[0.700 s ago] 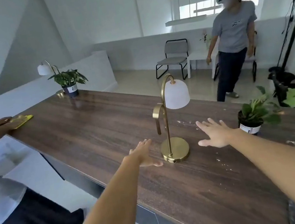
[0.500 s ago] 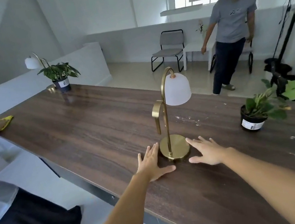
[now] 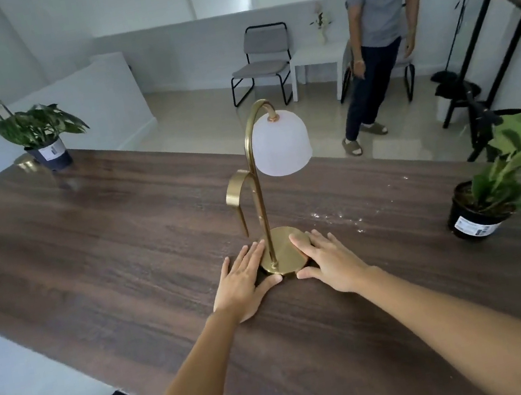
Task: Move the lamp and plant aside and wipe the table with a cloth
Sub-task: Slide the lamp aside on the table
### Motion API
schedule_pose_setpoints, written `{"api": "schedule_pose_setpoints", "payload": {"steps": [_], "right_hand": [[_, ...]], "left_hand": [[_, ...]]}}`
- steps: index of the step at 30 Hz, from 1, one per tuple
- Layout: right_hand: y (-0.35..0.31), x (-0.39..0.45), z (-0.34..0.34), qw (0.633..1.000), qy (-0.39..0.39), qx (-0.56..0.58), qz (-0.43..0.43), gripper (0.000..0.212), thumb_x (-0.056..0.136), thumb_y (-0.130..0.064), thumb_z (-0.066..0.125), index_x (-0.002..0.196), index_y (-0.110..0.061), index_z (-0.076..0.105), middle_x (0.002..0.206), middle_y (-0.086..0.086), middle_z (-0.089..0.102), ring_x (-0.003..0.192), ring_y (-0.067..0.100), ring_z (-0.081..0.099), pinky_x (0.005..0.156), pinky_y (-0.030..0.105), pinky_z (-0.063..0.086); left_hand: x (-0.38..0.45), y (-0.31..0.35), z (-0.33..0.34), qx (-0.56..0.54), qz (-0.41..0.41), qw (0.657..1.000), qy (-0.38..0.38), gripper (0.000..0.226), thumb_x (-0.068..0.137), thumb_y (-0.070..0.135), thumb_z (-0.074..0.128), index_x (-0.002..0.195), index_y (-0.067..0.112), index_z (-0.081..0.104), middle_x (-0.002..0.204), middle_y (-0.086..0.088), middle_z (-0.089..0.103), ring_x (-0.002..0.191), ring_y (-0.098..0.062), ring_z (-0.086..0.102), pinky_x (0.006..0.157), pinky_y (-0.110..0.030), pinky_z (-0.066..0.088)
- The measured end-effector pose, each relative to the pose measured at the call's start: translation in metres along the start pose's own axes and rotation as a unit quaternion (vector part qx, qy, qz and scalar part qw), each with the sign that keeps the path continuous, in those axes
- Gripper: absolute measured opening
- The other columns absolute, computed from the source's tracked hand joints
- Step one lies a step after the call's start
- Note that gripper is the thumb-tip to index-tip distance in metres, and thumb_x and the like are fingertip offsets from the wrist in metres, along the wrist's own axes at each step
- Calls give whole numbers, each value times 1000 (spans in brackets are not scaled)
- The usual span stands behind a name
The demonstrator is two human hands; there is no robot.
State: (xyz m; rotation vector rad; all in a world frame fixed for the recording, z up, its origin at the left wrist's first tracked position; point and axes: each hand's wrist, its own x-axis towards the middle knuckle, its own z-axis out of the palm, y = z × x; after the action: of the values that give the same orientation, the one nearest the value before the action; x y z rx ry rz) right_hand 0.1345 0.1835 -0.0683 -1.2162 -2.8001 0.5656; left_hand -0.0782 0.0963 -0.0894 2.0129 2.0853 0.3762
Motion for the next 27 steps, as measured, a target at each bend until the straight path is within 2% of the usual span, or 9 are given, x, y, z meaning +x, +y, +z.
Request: {"api": "schedule_pose_setpoints", "payload": {"steps": [5,10,27], "right_hand": [[3,58,-5,999,4,-45,22,80,96,-55,43,156,-24,0,163,13,11,150,28,-1,120,48,1],[21,109,-17,998,-6,-30,60,75,98,-57,34,156,-26,-3,164,9,8,151,25,-3,119,52,-1],[103,204,-55,988,12,11,156,69,100,-54,31,155,-31,-3,165,6,5,151,27,-2,117,56,-3]], "left_hand": [[50,-26,-5,11,-12,1000,1,82,83,75,14,150,32,-2,160,10,5,146,-7,-3,119,-41,0],[103,-38,-9,11,-14,1000,-3,76,89,68,17,150,30,-6,161,8,3,146,-7,-5,119,-42,-2],[260,-33,5,12,10,1000,-11,72,93,63,14,151,26,-7,161,5,3,147,-14,-4,119,-49,-1]]}}
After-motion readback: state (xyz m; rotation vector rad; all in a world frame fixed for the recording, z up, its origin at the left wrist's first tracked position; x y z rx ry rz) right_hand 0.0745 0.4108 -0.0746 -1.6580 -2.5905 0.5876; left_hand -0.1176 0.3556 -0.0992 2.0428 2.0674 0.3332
